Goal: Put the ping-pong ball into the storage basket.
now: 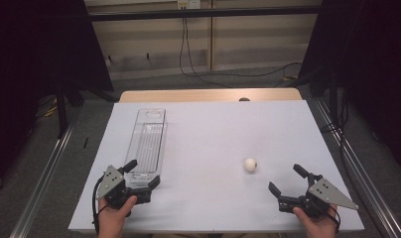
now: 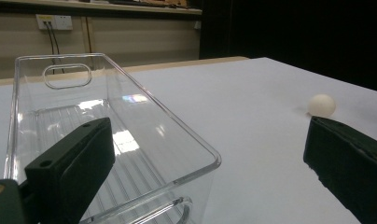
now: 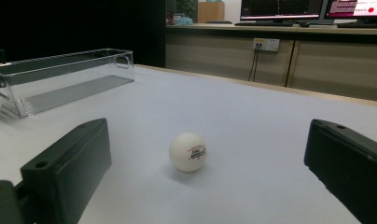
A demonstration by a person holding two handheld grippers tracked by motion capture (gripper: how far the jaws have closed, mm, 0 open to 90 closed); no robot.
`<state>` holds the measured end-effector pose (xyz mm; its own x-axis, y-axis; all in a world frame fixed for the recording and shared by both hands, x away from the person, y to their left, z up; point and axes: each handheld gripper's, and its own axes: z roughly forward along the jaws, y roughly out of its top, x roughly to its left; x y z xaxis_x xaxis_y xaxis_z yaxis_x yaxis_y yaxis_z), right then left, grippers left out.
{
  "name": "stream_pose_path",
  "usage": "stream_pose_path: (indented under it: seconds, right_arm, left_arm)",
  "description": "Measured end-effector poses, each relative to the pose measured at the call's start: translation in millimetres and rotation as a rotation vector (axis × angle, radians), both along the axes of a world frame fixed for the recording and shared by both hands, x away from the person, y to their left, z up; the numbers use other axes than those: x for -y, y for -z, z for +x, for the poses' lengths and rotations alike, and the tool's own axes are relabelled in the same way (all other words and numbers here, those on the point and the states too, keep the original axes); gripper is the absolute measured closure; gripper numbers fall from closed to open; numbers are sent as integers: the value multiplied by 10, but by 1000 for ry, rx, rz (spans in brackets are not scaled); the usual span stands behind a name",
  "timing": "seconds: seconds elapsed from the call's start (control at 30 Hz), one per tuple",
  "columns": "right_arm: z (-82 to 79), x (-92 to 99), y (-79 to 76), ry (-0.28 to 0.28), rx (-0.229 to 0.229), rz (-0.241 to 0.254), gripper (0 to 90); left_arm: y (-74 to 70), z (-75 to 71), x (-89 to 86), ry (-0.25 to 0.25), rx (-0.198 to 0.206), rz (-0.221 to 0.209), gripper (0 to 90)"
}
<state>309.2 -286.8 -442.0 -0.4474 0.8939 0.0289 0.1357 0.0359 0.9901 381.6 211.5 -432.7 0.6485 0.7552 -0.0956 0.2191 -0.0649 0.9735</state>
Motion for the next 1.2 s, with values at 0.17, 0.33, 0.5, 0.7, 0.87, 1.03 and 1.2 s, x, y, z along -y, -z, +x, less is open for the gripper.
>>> stream_pose_path:
  seconds: [0.17,0.33,0.5,0.7,0.87,1.03,1.2]
  right_arm:
    - [-7,1,-10,9,10,-5,6]
    - [-5,4,-13,1,11,-7,5]
    - [-4,1,-4,2,-5,-7,6]
    - [2,0,-1,4,-11,1,6]
    - [6,8,3,1,-16,6,6]
    - [11,5,3,-3,-21,10,6]
    - [13,-3,0,-6,-21,10,7]
  left_arm:
    - [-16,20,1,12,2,9,21]
    - [-13,21,-1,19,-6,1,21]
    - [-33,22,36,30,-4,-2,20]
    - [-59,32,98,32,-2,3,20]
    - [-66,31,160,40,-11,9,20]
    - [-74,32,222,56,-13,9,20]
    - [-107,39,282,64,-7,8,20]
